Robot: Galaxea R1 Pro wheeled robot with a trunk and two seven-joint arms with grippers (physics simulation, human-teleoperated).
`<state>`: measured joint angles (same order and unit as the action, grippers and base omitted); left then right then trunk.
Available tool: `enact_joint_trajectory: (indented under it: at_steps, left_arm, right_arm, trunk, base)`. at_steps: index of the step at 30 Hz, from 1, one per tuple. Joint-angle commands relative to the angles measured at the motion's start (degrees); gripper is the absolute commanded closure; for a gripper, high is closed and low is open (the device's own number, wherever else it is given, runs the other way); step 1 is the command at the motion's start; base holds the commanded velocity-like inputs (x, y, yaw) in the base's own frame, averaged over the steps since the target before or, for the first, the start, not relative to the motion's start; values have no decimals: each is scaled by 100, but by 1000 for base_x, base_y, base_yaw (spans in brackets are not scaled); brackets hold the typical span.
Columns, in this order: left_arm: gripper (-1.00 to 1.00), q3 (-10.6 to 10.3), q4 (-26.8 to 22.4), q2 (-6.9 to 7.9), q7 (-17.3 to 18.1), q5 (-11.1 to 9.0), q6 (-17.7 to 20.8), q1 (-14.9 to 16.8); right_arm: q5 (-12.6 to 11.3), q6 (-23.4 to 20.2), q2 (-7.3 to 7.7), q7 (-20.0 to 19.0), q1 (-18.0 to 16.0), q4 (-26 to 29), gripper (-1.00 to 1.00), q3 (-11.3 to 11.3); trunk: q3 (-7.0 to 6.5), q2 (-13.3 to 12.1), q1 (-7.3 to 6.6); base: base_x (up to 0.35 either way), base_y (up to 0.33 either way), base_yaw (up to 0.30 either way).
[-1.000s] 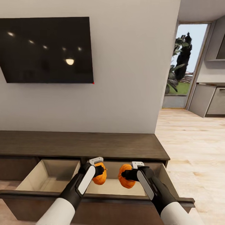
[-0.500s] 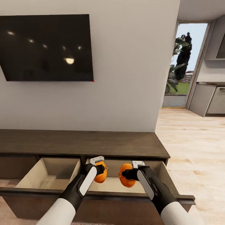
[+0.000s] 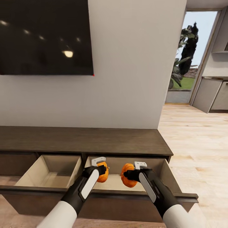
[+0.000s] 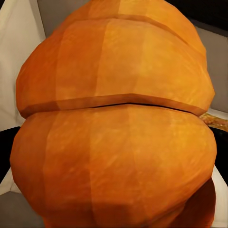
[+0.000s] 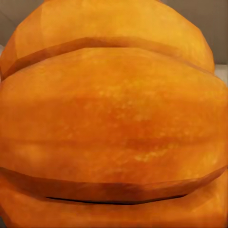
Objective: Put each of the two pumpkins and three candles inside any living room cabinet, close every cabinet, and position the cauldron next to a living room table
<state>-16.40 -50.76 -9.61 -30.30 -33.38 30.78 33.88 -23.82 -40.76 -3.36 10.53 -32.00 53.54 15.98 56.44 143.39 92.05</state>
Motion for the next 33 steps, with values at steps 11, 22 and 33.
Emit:
enact_joint_trajectory:
  at_steps: [11, 22, 33]
  left_arm:
    - [100, -129, -13, 3, -55, -63, -63, 4]
    - [100, -134, -9, 3, -55, -71, -64, 4]
    - [100, -245, -3, 3, -55, -84, -155, 4]
  right_arm:
    - [-70, 22, 2, 81, -4, 19, 100, 2]
    - [-70, 24, 2, 81, -8, 7, 100, 2]
    - [-78, 24, 2, 81, -4, -2, 100, 2]
  trunk:
    - [73, 7, 6]
    - [73, 7, 6]
    - [206, 15, 21]
  base:
    - [0, 0, 0]
    - [69, 0, 0]
    - [27, 3, 0]
